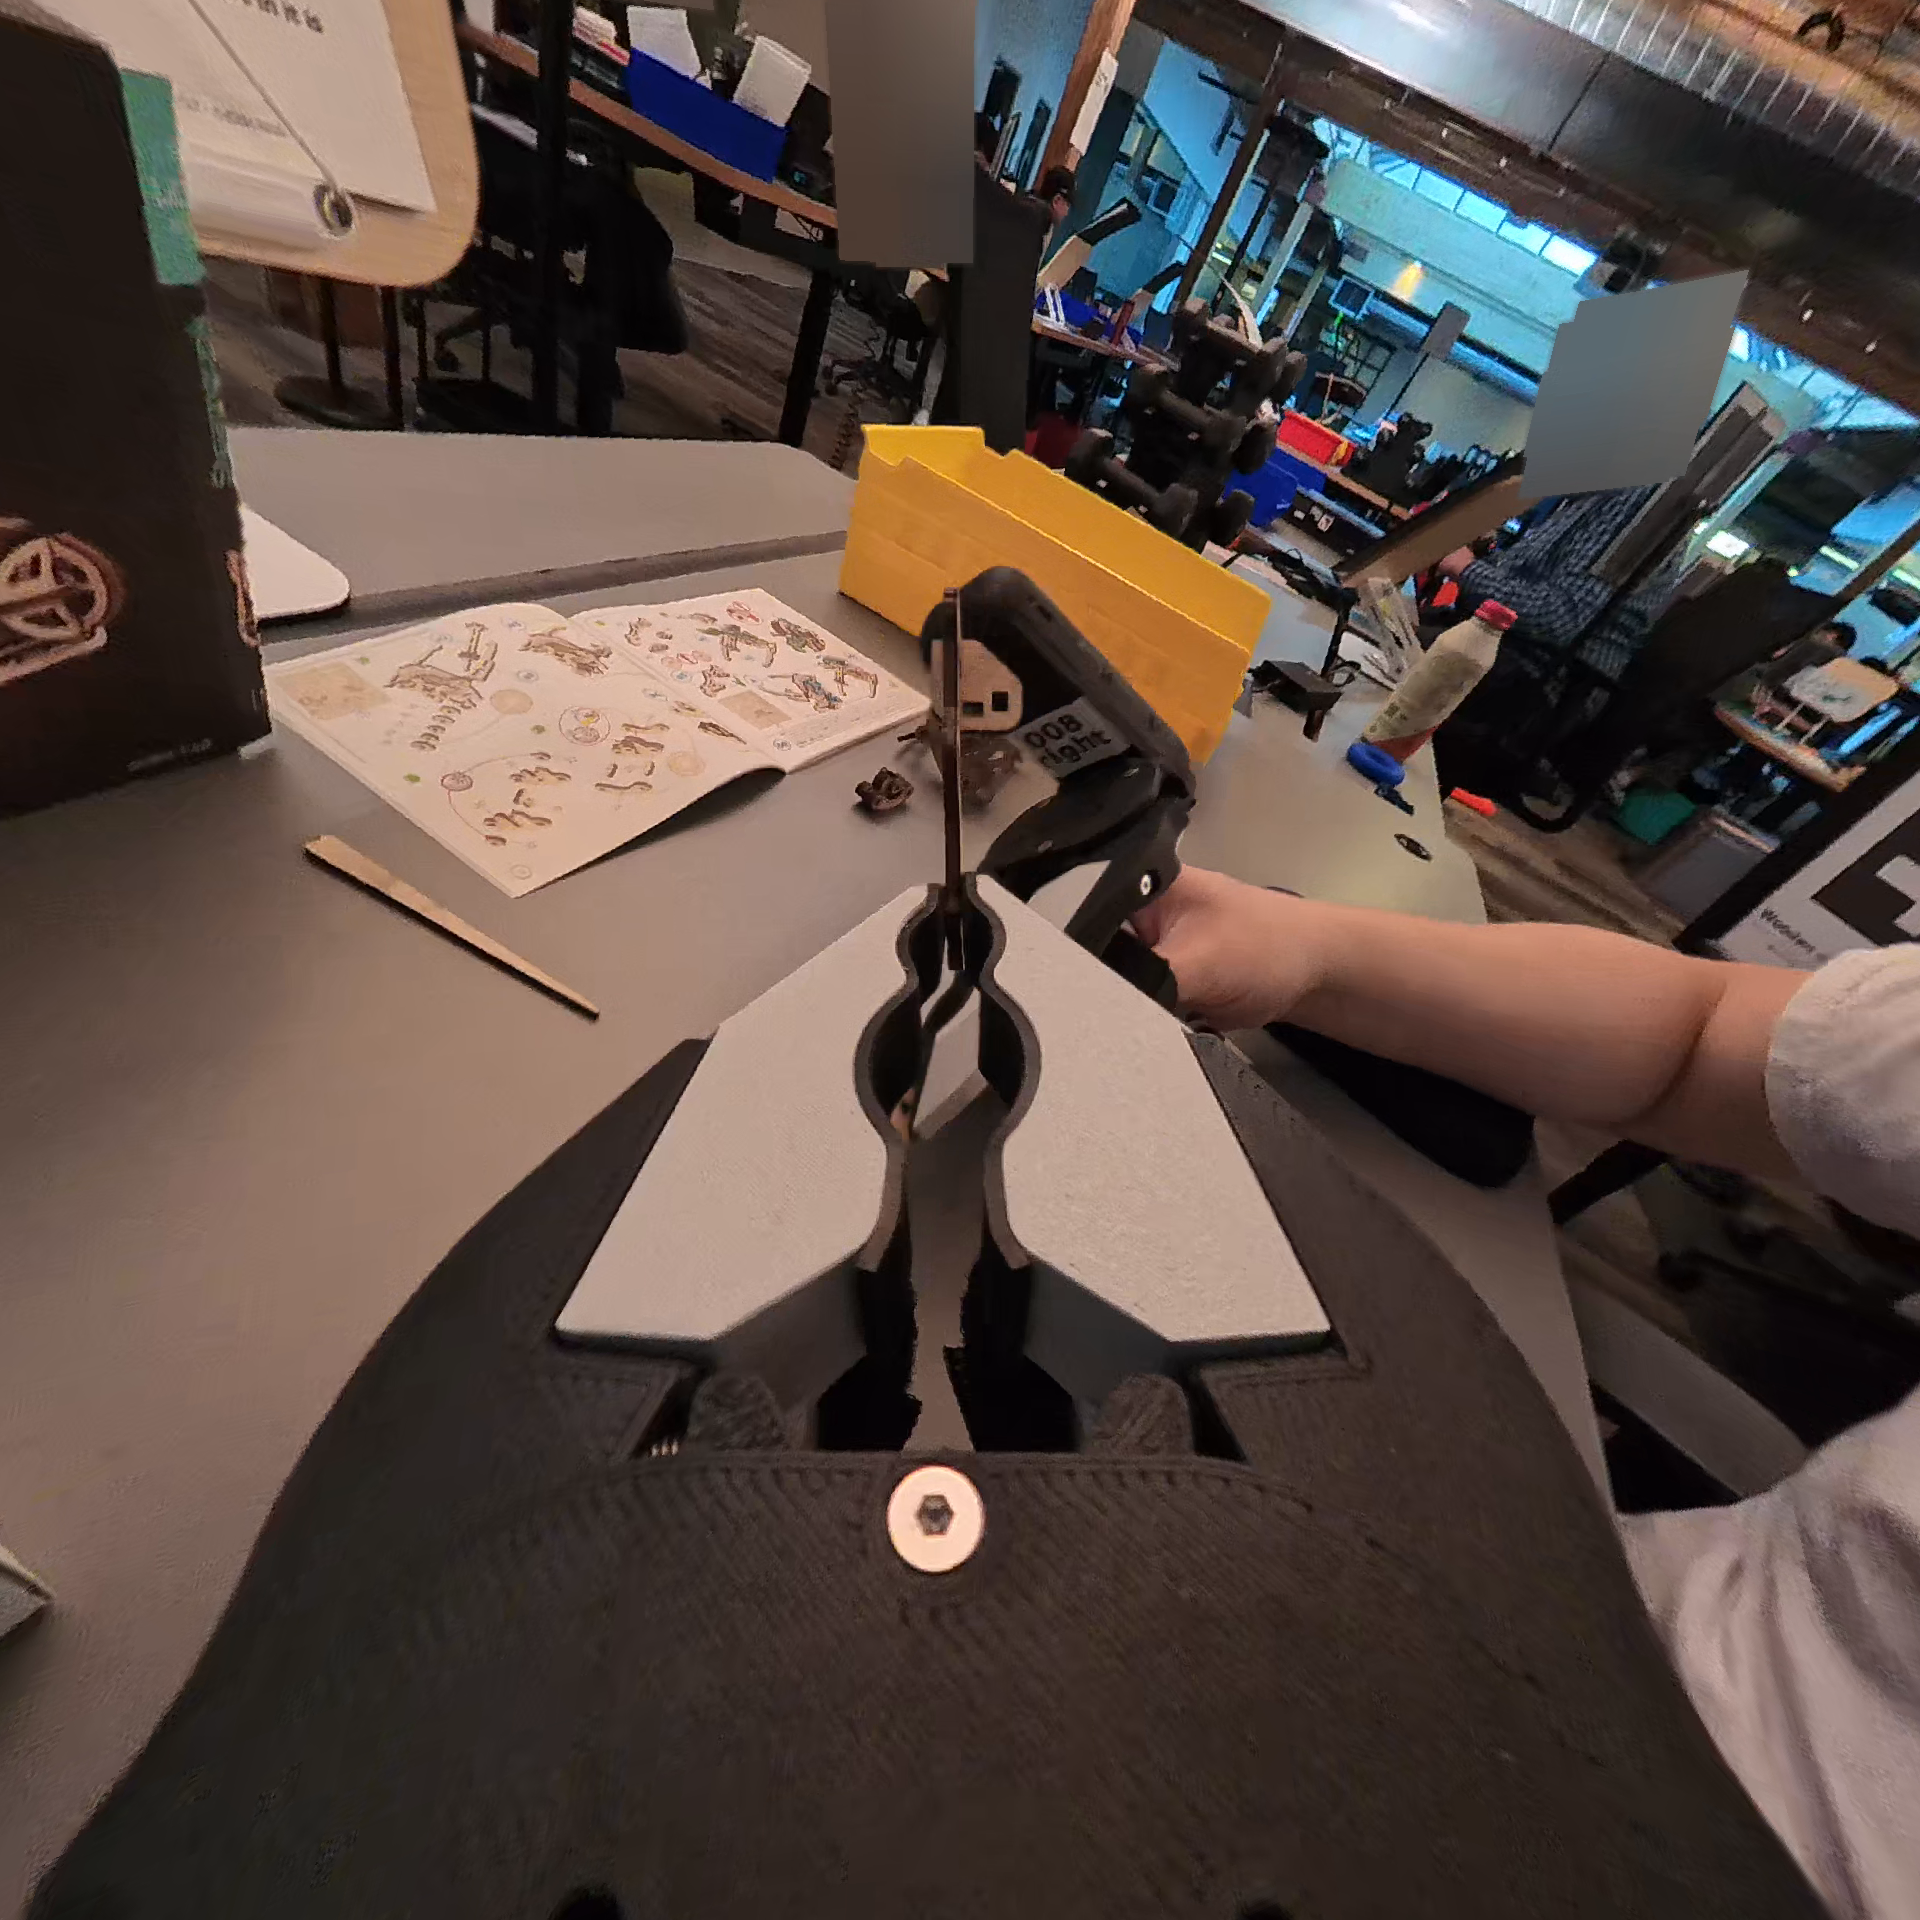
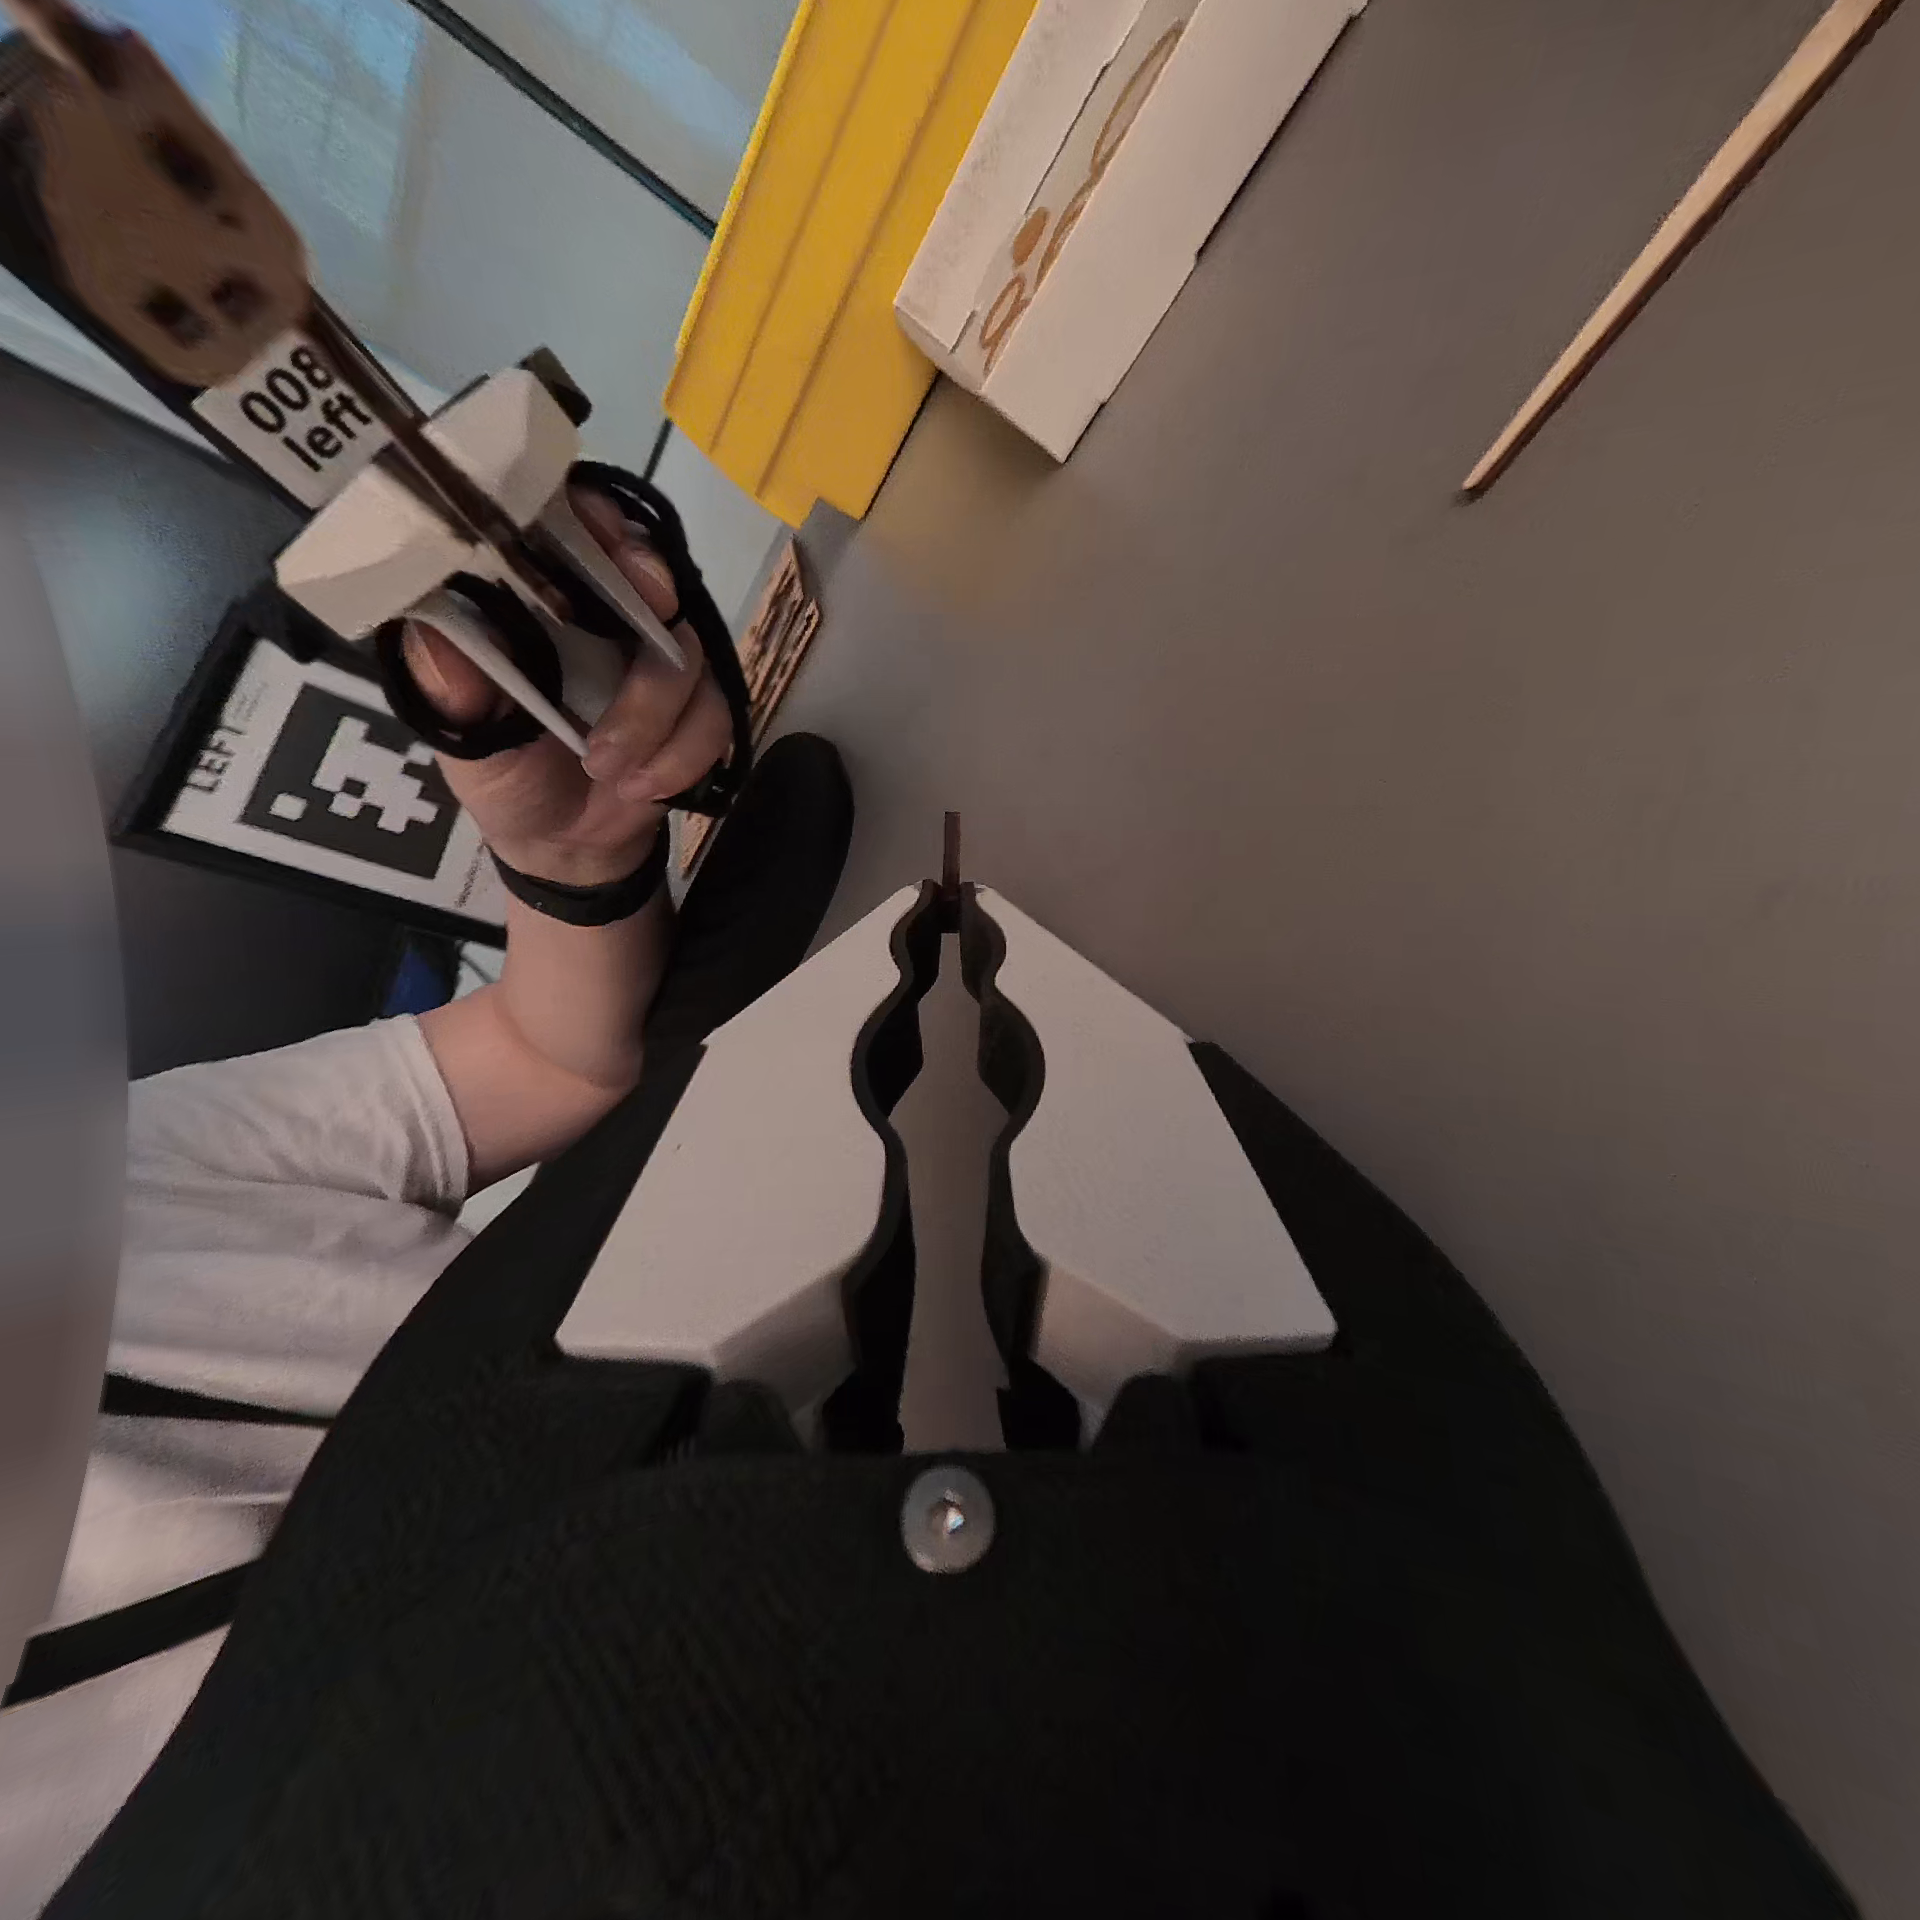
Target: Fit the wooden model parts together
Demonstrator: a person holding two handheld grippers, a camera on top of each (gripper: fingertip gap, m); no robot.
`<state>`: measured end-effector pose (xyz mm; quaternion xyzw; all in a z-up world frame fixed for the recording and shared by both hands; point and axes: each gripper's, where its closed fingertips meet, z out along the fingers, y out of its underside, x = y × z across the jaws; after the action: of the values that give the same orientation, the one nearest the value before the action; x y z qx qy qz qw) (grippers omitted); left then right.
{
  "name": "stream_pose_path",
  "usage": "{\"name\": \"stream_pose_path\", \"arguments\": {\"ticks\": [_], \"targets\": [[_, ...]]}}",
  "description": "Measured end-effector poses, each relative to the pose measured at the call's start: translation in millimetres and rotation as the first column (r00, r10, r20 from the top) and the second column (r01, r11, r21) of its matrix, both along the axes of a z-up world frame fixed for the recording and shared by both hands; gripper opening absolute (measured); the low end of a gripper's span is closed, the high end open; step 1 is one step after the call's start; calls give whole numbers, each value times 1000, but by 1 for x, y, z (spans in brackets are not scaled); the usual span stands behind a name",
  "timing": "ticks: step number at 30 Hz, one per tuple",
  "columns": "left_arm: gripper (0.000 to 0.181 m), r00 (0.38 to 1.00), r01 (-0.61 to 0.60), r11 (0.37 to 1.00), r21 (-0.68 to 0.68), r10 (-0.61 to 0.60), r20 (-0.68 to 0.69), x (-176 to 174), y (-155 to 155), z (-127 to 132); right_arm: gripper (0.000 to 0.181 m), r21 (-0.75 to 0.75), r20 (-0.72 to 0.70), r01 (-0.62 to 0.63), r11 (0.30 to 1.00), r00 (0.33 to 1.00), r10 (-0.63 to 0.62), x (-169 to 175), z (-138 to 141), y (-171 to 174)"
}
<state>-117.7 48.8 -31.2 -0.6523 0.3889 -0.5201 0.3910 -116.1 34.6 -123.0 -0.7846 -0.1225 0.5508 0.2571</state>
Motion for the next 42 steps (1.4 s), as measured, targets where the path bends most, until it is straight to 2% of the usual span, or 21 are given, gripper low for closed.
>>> {"name": "stream_pose_path", "arguments": {"ticks": [2, 5, 11, 16, 20, 37, 42], "targets": [[0, 1000, 3, 999, -36, -3, -14, -3, 4, -5, 3, -13, -4, 42, 999, 999, -42, 2, 5, 2], [0, 998, 36, 997, -74, -39, -41, -2, 2, -14, 3, -103, -114, 67, 992, 990, -79, -4, 17, -4], [0, 984, 106, 990, -95, -118, -135, 7, -14, -32, 3, -284, -262, 2, 959, 962, -80, -9, 21, -16], [0, 962, 152, 976, -156, -182, -203, 10, -24, -50, 3, -303, -257, -8, 953, 963, -74, -2, 17, -17], [0, 953, 153, 975, -163, -190, -238, 10, -24, -56, 3, -315, -277, -26, 949, 959, -66, -1, 17, -18], [0, 934, 156, 979, -129, -189, -302, 9, -25, -66, 2, -287, -196, 9, 958, 978, -67, 1, 11, -18], [0, 930, 156, 982, -107, -183, -319, 9, -25, -68, 4, -293, -217, 13, 956, 973, -80, 1, 13, -17]]}}
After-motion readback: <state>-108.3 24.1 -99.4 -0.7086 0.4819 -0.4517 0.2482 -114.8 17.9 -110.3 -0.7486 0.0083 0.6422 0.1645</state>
